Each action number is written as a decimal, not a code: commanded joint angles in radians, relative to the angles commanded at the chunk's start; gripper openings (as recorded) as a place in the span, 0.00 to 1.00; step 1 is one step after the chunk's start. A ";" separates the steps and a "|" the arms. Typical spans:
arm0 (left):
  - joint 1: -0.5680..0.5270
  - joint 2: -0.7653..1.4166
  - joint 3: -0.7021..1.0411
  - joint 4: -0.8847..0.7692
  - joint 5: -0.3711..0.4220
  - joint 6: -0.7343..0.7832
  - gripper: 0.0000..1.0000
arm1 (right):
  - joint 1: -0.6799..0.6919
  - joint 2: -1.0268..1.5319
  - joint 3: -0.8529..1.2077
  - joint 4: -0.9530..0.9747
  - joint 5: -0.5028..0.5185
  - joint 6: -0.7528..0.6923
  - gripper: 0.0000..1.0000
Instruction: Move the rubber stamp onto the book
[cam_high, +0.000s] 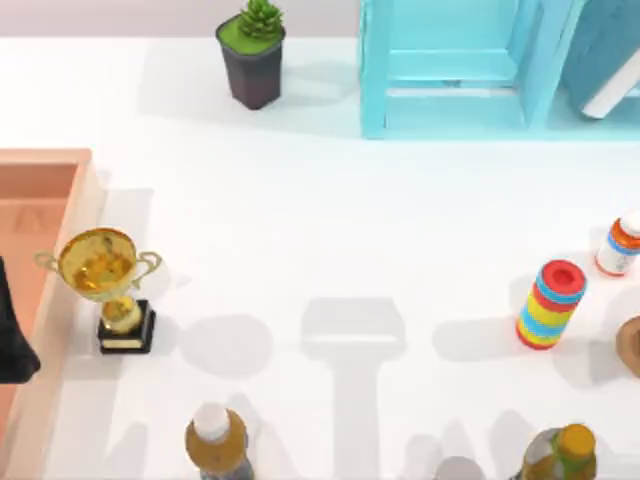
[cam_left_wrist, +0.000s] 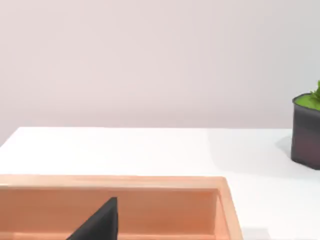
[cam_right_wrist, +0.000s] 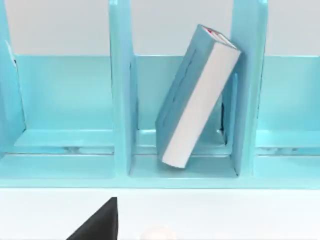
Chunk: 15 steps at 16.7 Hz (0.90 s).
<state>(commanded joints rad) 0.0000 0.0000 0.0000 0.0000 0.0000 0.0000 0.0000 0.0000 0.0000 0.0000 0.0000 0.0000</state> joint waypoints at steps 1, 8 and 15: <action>0.000 0.000 0.000 0.000 0.000 0.000 1.00 | 0.000 0.000 0.000 0.000 0.000 0.000 1.00; 0.000 0.000 0.000 0.000 0.000 0.000 1.00 | -0.012 0.219 0.109 0.187 0.000 0.044 1.00; 0.000 0.000 0.000 0.000 0.000 0.000 1.00 | -0.029 0.906 0.329 0.600 -0.022 0.157 1.00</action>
<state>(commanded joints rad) 0.0000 0.0000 0.0000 0.0000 0.0000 0.0000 -0.0292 0.9058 0.3286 0.6004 -0.0219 0.1573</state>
